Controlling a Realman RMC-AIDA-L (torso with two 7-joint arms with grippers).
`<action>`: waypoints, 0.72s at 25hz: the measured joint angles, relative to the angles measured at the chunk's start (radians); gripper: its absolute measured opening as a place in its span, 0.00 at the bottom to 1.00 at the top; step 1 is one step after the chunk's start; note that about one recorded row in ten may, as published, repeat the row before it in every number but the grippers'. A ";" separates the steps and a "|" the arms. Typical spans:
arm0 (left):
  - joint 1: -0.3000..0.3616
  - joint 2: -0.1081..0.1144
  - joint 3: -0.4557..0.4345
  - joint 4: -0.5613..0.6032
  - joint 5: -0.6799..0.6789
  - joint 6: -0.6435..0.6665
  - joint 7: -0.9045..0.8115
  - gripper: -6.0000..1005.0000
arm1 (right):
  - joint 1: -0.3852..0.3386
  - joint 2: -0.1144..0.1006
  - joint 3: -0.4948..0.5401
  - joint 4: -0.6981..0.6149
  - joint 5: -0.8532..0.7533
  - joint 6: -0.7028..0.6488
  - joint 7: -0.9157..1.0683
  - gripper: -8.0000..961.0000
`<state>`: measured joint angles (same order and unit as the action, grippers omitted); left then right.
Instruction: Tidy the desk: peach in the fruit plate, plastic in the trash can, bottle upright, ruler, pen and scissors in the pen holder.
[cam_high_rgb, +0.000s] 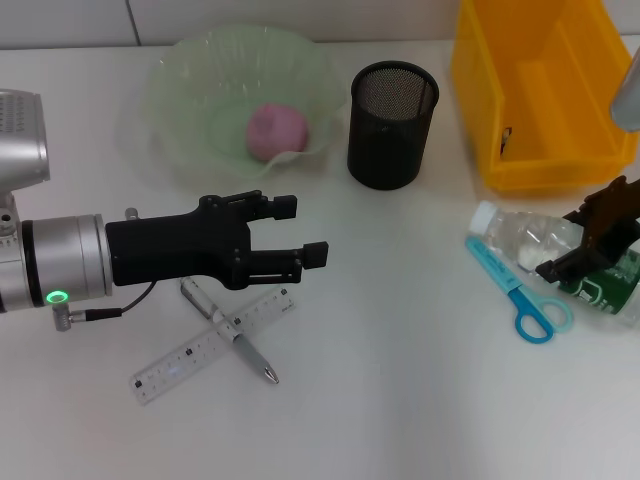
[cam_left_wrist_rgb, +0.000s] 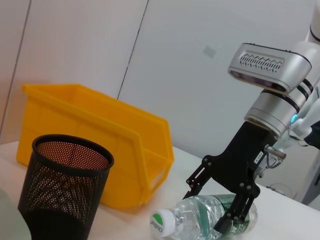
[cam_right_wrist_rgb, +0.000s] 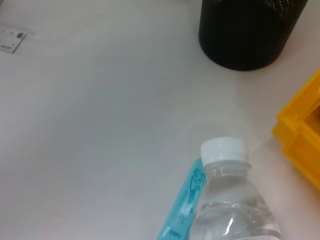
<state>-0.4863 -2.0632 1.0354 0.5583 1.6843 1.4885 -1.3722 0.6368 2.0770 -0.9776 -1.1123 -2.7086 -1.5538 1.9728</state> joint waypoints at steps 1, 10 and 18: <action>0.000 0.000 0.000 0.000 0.000 0.000 0.000 0.84 | -0.001 0.000 0.000 0.000 0.001 0.000 -0.001 0.81; 0.000 0.000 -0.005 0.000 0.000 0.002 -0.002 0.84 | -0.026 0.000 0.011 -0.042 0.055 -0.017 -0.021 0.81; 0.001 0.000 -0.008 0.000 0.000 0.003 -0.003 0.84 | -0.089 0.000 0.013 -0.135 0.120 -0.045 -0.034 0.81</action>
<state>-0.4856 -2.0632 1.0277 0.5586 1.6843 1.4911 -1.3755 0.5475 2.0765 -0.9645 -1.2471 -2.5890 -1.5990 1.9391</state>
